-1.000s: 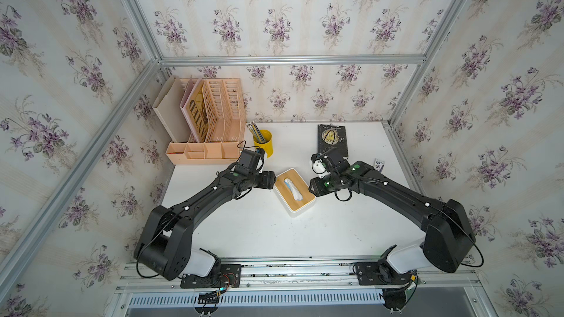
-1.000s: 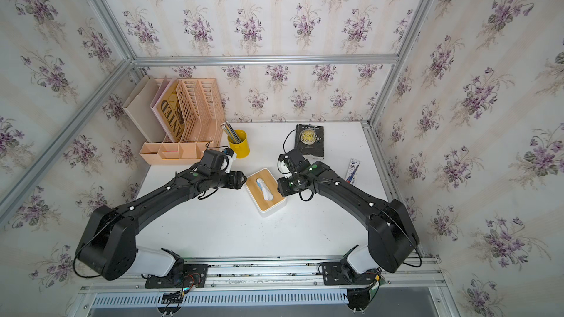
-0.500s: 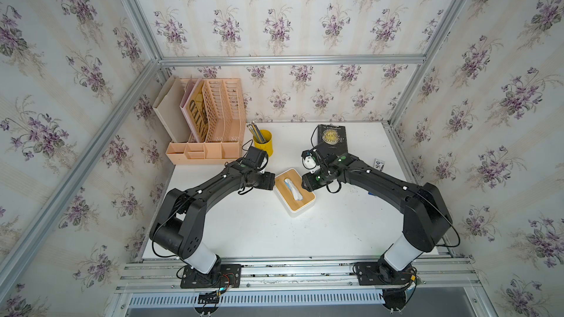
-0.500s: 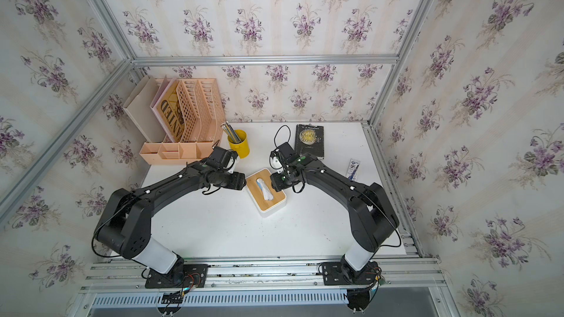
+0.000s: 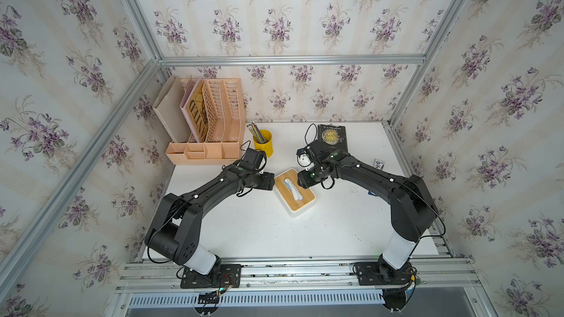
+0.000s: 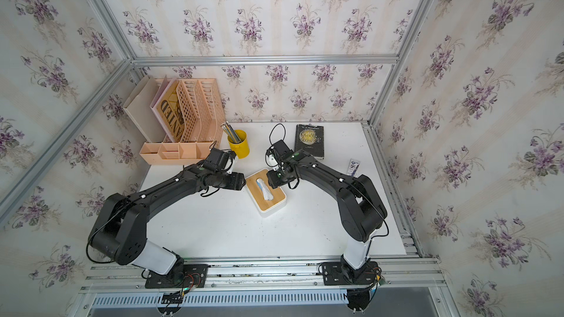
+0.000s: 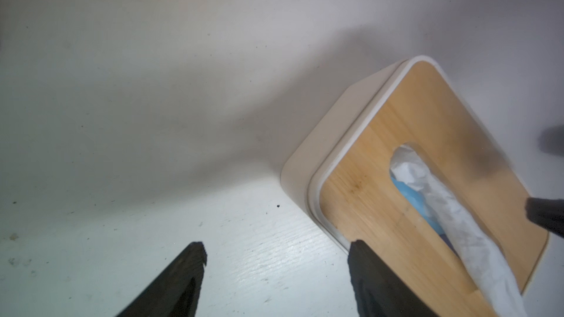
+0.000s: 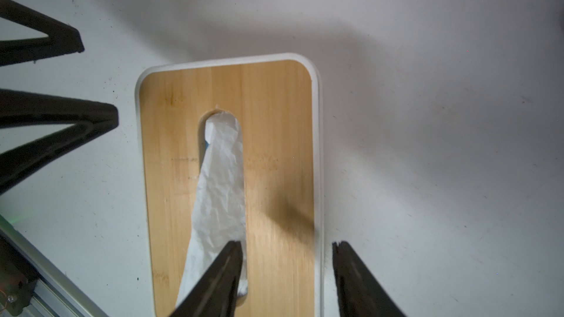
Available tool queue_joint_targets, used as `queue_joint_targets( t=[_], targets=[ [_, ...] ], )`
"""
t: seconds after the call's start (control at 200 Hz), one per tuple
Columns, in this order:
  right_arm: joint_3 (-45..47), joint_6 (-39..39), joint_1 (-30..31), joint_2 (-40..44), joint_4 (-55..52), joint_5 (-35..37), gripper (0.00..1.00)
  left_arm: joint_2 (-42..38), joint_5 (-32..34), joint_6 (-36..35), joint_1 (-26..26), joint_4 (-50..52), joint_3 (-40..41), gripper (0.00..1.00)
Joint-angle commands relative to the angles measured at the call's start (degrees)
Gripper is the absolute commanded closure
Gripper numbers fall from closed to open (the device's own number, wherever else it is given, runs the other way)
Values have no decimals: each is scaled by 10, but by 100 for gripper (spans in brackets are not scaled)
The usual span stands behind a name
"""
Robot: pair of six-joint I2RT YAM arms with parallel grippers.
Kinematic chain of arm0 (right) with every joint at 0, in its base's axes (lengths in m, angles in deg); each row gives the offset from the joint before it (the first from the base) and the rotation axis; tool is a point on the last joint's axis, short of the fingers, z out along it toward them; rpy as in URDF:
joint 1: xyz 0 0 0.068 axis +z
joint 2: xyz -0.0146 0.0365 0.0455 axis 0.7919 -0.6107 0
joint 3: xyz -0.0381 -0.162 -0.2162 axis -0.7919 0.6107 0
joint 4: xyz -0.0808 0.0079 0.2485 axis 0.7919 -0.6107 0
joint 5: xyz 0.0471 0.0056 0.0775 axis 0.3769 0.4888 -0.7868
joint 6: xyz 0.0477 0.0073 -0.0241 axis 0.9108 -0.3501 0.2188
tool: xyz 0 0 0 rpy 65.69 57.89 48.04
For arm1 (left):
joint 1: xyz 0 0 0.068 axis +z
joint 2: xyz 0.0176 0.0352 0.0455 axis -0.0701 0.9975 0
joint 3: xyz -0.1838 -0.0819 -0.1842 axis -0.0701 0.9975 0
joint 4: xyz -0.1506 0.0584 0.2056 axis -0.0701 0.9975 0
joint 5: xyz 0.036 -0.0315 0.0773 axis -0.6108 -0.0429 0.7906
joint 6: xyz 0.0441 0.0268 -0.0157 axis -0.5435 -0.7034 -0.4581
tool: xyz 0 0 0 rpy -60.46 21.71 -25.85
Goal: Put the tissue paper into the tissue box
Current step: Adjust the tissue box at the center of the board.
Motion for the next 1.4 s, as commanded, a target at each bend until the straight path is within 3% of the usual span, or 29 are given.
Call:
queue_joint_targets(
  t=[0.0,0.51,0.664,0.774,1.234,1.399],
  targets=[
    [-7,-9,0,-7,1,8,47,8,2,6,1,-24,-4,22],
    [-25,-15,-1,-55,-12,6,59,132,1,-12,3,-40,-47,22],
    [-30,-17,0,-52,-13,-4,41,145,-2,-16,3,-43,-60,22],
    [-32,-24,1,-42,-18,-7,33,142,-1,-19,4,-44,-62,22],
    [-39,-68,24,-63,-45,10,20,134,-7,-18,5,-47,-64,22],
    [-54,-72,34,-87,-53,25,24,112,-1,-18,5,-46,-60,22]
  ],
)
